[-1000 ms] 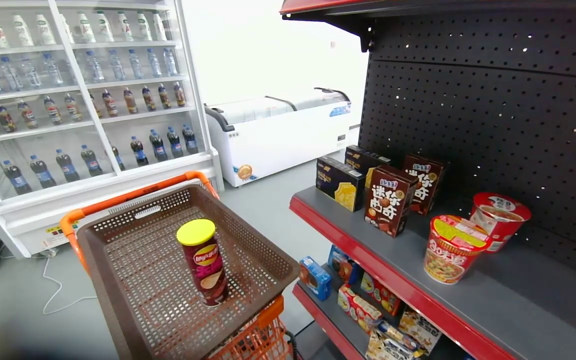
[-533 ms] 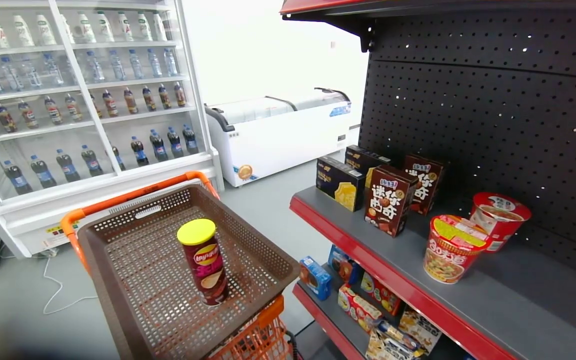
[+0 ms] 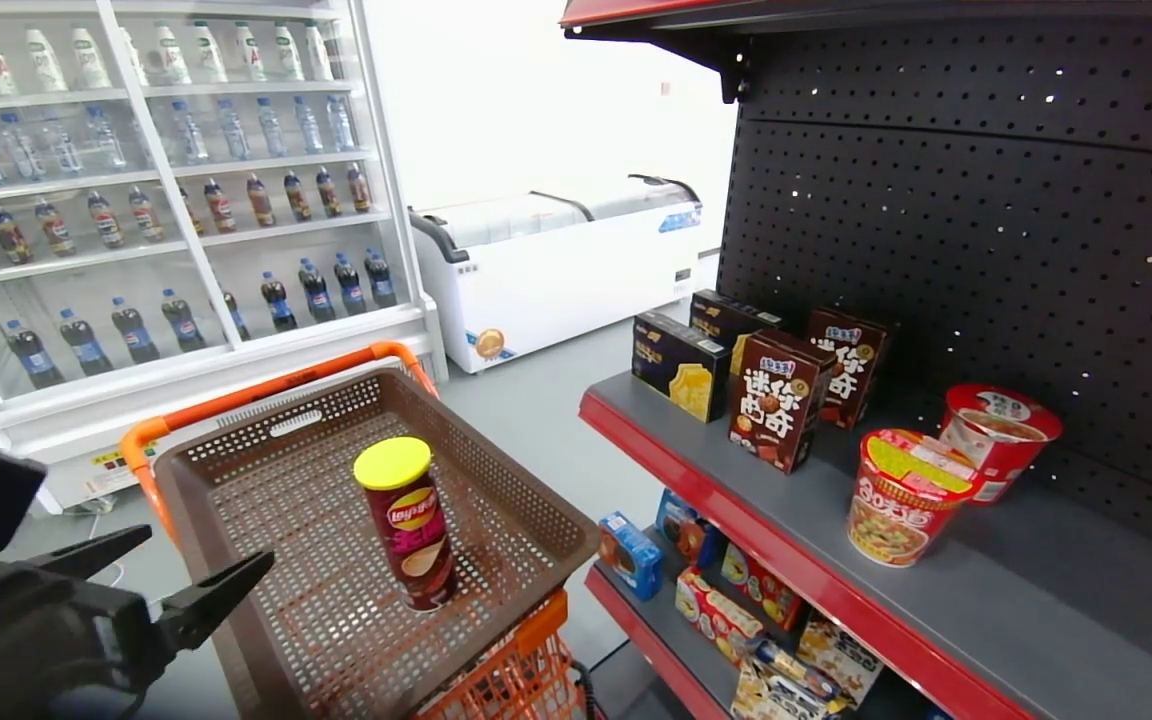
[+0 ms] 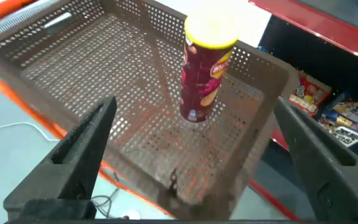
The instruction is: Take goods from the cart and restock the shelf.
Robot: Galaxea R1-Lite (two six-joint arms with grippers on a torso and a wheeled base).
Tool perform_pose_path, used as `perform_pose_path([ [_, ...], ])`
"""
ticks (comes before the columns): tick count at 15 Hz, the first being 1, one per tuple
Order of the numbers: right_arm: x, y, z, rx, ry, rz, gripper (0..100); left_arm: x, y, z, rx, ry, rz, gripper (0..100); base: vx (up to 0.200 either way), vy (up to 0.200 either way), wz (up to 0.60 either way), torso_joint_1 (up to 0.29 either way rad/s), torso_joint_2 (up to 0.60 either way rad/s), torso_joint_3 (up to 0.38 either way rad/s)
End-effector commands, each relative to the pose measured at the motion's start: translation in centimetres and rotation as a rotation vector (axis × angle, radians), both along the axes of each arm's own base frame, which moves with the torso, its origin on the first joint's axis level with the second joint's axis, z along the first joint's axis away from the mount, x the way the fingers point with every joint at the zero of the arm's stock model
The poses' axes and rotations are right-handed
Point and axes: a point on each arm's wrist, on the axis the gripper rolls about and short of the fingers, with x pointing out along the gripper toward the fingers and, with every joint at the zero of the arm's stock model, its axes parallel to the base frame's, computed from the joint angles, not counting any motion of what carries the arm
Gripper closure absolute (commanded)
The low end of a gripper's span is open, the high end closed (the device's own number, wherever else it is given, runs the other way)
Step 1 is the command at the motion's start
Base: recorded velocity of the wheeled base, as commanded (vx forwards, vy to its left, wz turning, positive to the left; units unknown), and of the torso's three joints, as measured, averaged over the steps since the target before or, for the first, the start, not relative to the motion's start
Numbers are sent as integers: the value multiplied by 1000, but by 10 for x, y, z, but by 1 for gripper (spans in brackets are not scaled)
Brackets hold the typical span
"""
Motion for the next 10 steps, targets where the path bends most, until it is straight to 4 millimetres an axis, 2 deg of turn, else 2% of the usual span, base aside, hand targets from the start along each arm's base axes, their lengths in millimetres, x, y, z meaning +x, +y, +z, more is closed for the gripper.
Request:
perform_pose_path([
  [1, 0, 0, 0, 0, 1, 0, 0, 55, -8, -44, 0, 157, -19, 0, 0, 0, 0, 0, 0, 0],
  [6, 0, 0, 0, 0, 1, 0, 0, 97, -17, -67, 4, 176, -93, 0, 0, 0, 0, 0, 0, 0],
  [10, 0, 0, 0, 0, 1, 0, 0, 116, -19, -88, 4, 188, -95, 0, 0, 0, 0, 0, 0, 0],
])
